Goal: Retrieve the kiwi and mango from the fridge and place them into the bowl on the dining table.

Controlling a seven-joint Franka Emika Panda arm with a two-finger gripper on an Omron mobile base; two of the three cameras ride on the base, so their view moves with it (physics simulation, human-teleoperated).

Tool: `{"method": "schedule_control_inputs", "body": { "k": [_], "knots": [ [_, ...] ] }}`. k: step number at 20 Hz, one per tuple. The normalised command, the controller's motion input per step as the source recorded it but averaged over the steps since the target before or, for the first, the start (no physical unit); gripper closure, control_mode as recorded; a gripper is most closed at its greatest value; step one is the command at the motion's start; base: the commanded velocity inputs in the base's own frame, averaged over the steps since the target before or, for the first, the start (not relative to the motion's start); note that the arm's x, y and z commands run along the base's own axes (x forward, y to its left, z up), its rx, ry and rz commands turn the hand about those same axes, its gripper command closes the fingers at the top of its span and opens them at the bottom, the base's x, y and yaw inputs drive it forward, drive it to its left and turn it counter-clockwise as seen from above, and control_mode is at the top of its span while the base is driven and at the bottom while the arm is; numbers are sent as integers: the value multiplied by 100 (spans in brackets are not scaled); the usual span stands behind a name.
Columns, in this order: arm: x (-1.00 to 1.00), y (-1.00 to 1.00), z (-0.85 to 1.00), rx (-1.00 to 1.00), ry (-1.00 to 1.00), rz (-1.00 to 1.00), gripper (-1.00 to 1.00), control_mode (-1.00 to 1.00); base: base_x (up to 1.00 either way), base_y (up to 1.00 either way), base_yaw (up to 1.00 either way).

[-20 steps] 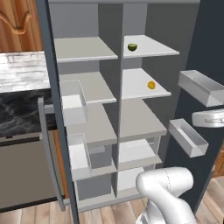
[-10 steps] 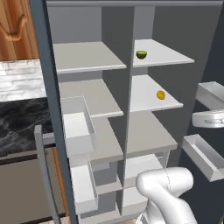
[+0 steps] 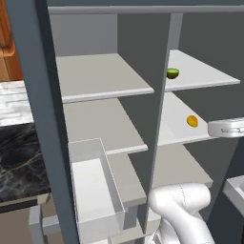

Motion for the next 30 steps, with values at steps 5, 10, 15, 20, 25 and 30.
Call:
{"method": "schedule_control_inputs", "body": {
  "k": [5, 10, 15, 20, 25, 30],
  "knots": [
    [0, 0, 0, 0, 0, 0, -100, 100, 96, -1, -7],
    [0, 0, 0, 0, 0, 0, -100, 100, 82, -2, -6],
    [4, 0, 0, 0, 1, 0, -100, -100, 29, 0, 0],
    [5, 0, 8, 0, 7, 0, -100, -100, 0, 0, 0],
    [0, 0, 33, 0, 9, 0, -100, -100, 0, 0, 0],
    [2, 0, 39, 0, 5, 0, -100, -100, 0, 0, 0]
  ]
}}
